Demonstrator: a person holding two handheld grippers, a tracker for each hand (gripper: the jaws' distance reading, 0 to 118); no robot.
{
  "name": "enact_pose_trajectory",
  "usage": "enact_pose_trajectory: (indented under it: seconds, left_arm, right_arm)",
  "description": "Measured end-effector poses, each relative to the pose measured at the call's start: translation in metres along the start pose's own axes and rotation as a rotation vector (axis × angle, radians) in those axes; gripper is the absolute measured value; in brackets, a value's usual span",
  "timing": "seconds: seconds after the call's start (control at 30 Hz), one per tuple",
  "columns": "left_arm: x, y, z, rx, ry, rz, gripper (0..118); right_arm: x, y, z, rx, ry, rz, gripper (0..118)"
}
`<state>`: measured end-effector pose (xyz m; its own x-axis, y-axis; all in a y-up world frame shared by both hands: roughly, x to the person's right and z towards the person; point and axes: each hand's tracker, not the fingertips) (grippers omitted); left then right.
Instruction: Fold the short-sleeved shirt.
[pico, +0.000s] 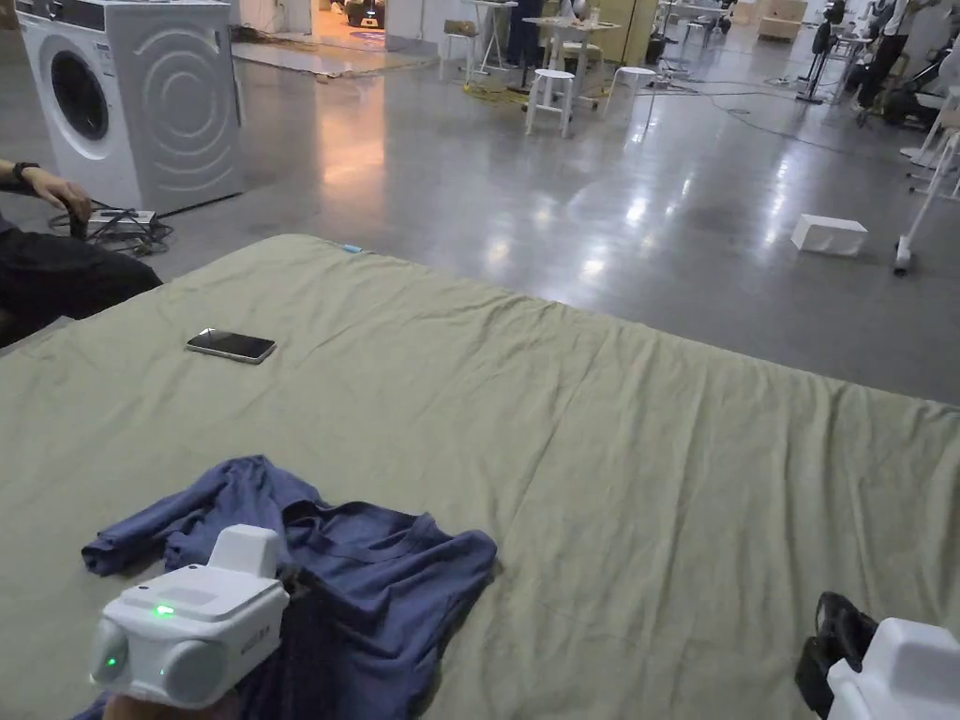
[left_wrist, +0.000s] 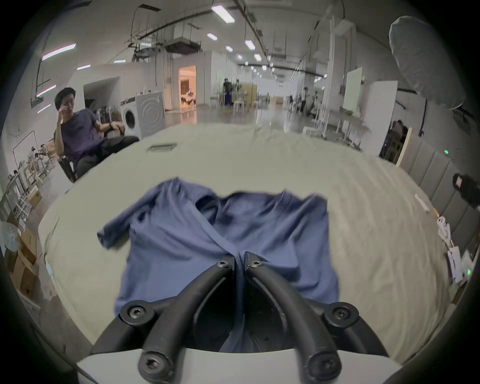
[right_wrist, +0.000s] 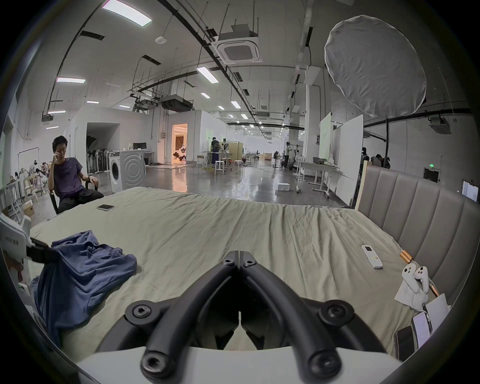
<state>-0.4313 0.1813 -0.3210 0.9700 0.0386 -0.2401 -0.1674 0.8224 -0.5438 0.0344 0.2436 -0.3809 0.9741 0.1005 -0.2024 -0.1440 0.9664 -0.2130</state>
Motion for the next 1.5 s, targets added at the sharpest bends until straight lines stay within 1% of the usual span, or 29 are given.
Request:
enact_pose_trajectory:
  seconds: [0.13, 0.23, 0.3, 0.4, 0.47, 0.63, 0.73, 0.8, 0.97, 1.1, 1.23, 1.33, 1.37, 1.43, 1.47, 1.5]
  left_arm:
    - [0.019, 0.047, 0.014, 0.102, -0.044, 0.013, 7]
    - [0.047, 0.087, 0.031, 0.187, -0.104, -0.002, 7]
    - [0.066, 0.112, 0.038, 0.213, -0.182, -0.028, 7]
    - [0.106, 0.146, 0.052, 0.277, -0.274, -0.019, 7]
    - [0.14, 0.164, 0.056, 0.309, -0.309, -0.06, 7]
    - [0.22, 0.18, 0.061, 0.317, -0.464, -0.116, 7]
    - [0.266, 0.178, 0.055, 0.279, -0.557, -0.132, 7]
    - [0.298, 0.169, 0.049, 0.256, -0.592, -0.15, 7]
    - [0.367, 0.122, 0.027, 0.106, -0.703, -0.186, 7]
    - [0.4, 0.068, 0.017, -0.023, -0.753, -0.243, 7]
    - [0.417, 0.02, 0.017, -0.109, -0.799, -0.3, 7]
    - [0.42, -0.001, 0.017, -0.115, -0.788, -0.326, 7]
    - [0.421, -0.005, 0.018, -0.109, -0.77, -0.346, 11]
    - [0.415, -0.006, 0.026, -0.081, -0.755, -0.346, 44]
    - [0.41, -0.003, 0.028, -0.066, -0.754, -0.336, 58]
    - [0.405, 0.0, 0.03, -0.046, -0.746, -0.318, 69]
  right_arm:
    - [0.01, 0.006, 0.007, 0.025, -0.015, -0.014, 0]
    - [0.02, 0.011, 0.013, 0.041, -0.035, -0.025, 0]
    - [0.028, 0.015, 0.016, 0.043, -0.038, -0.031, 0]
    - [0.041, 0.019, 0.025, 0.069, -0.069, -0.042, 0]
    - [0.053, 0.021, 0.032, 0.085, -0.086, -0.058, 0]
    - [0.082, 0.024, 0.048, 0.11, -0.146, -0.055, 0]
    - [0.099, 0.023, 0.057, 0.109, -0.182, -0.058, 0]
    - [0.11, 0.022, 0.063, 0.109, -0.208, -0.064, 0]
    - [0.136, 0.014, 0.078, 0.099, -0.269, -0.068, 0]
    - [0.151, 0.006, 0.086, 0.08, -0.305, -0.083, 0]
    - [0.157, -0.003, 0.087, 0.059, -0.32, -0.094, 0]
    - [0.157, -0.005, 0.086, 0.05, -0.321, -0.104, 0]
    - [0.157, -0.006, 0.085, 0.047, -0.317, -0.106, 0]
    - [0.154, -0.006, 0.083, 0.041, -0.309, -0.105, 0]
    - [0.152, -0.006, 0.081, 0.041, -0.303, -0.103, 0]
    - [0.15, -0.005, 0.08, 0.041, -0.298, -0.101, 0]
